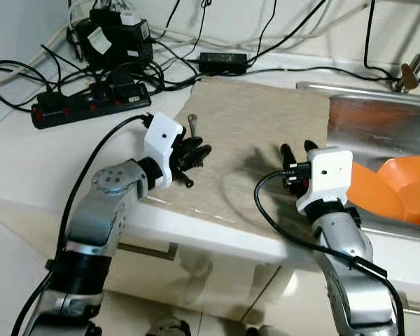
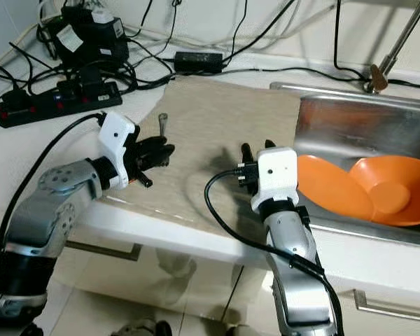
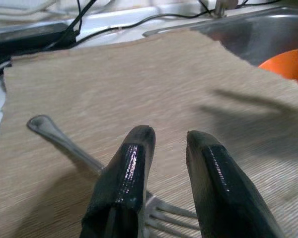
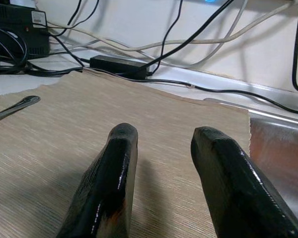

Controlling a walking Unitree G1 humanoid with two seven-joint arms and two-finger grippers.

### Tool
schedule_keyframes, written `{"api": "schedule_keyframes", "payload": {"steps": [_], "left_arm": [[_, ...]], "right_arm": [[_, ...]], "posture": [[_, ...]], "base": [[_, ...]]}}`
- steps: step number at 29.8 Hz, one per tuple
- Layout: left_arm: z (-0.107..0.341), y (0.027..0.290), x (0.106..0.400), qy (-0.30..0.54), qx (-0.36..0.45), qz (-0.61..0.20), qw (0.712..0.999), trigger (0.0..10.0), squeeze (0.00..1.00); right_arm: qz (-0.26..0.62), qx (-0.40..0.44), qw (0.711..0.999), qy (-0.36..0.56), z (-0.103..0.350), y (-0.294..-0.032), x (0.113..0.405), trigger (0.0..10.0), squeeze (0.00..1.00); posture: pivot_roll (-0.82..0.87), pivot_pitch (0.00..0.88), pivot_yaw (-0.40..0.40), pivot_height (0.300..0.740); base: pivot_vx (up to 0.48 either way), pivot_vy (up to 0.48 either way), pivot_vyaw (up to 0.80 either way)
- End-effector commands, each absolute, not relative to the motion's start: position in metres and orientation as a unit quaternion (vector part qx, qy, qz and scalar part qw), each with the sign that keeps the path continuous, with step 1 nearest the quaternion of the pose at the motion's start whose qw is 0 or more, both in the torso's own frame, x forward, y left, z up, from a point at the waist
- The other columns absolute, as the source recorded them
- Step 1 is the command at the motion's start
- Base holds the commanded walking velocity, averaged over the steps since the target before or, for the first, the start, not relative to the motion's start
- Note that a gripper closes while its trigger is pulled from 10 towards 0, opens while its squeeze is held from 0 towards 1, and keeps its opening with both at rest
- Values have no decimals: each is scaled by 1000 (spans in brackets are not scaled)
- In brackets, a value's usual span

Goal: Kitchen organization

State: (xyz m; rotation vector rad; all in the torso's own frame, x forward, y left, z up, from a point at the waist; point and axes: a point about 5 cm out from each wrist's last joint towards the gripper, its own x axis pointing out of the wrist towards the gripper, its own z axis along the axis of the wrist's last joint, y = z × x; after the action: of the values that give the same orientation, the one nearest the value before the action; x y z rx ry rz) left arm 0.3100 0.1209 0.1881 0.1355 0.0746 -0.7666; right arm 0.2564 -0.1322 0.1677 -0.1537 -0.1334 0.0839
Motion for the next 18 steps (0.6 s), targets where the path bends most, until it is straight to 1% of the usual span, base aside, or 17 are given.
{"api": "schedule_keyframes", "payload": {"steps": [1,5,7,9,10,12,14,16,17,18], "left_arm": [[201,122,312,21,73,-357,931,10000,0],[219,126,324,-13,92,-328,940,10000,0],[246,130,341,-54,92,-290,951,10000,0],[253,131,345,-64,91,-279,954,10000,0],[264,135,353,-77,88,-259,959,10000,0],[266,136,355,-80,89,-252,960,10000,0],[260,146,362,-52,65,-216,973,10000,0],[250,151,364,-27,58,-198,978,10000,0],[250,151,364,-27,58,-198,978,10000,0],[241,158,365,-3,58,-183,981,10000,0]], "right_arm": [[41,-74,994,-65,167,-132,257,10000,0],[44,-74,994,-65,166,-131,258,10000,0],[46,-76,994,-65,165,-131,259,10000,0],[47,-76,994,-65,165,-131,259,10000,0],[50,-78,994,-65,165,-130,260,10000,0],[51,-78,993,-66,165,-130,261,10000,0],[54,-77,993,-73,169,-131,267,10000,0],[53,-82,992,-78,171,-134,270,10000,0],[53,-82,992,-78,171,-134,270,10000,0],[53,-85,992,-80,173,-135,272,10000,0]], "posture": [[-11,18,33,740],[-8,19,27,740],[-7,17,16,740],[-8,16,13,740],[-11,14,8,740],[-14,6,-8,740],[-18,0,-21,740],[-22,0,-28,740],[-22,0,-28,740],[-24,0,-32,740]], "base": [[0,0,0],[0,0,0],[0,0,0],[0,0,0],[0,0,0],[0,0,0],[0,0,0],[0,0,0],[0,0,0],[0,0,0]]}}
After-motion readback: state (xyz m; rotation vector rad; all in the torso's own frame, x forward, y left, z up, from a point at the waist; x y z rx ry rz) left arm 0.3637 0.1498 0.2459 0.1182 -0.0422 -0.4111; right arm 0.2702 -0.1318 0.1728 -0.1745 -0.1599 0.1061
